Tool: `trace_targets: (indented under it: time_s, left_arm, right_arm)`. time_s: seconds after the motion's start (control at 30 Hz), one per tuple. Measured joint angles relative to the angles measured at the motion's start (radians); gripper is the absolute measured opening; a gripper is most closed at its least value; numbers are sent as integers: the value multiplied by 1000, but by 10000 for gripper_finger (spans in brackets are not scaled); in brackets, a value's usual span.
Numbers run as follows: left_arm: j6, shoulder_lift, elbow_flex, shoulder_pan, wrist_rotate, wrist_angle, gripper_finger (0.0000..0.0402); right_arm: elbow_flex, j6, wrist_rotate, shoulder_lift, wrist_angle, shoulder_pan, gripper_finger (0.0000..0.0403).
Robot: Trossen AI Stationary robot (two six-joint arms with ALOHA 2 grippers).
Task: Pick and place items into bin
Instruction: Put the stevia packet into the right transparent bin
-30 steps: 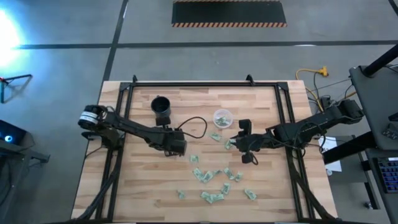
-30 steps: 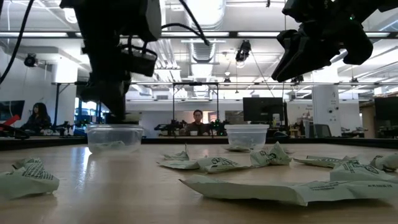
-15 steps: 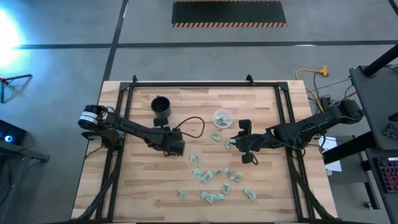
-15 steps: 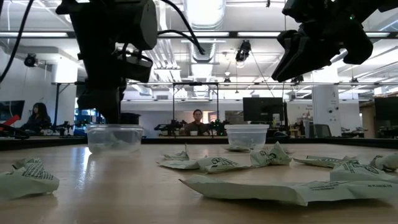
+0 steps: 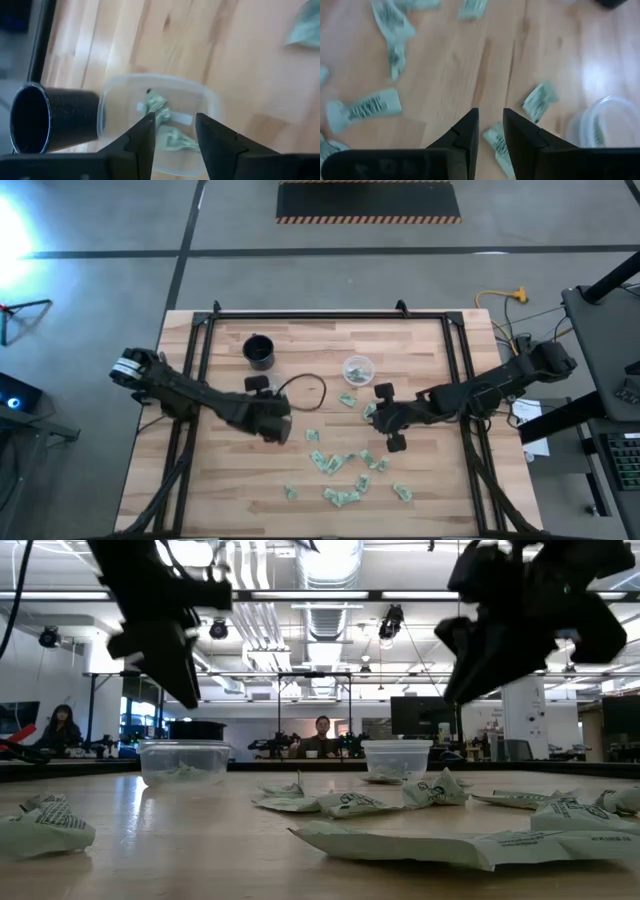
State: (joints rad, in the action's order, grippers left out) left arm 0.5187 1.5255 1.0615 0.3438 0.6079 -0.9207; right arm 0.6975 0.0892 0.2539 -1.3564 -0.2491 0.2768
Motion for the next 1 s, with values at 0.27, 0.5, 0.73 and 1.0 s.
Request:
trace_targets:
  time_s: [0.27, 0.5, 0.73, 1.0]
  left_arm:
    - [50, -44, 3, 190, 244, -6, 113]
    - [51, -90, 23, 227, 264, 14, 113]
    - [51, -91, 20, 235, 262, 21, 113]
    - [51, -91, 19, 236, 262, 22, 113]
  right_arm:
    - [0, 15, 62, -110, 7, -2, 76]
    - [0, 1, 109, -170, 20, -43, 97]
    - [0, -6, 72, -224, 19, -73, 142]
    - [0, -14, 62, -231, 19, -95, 176]
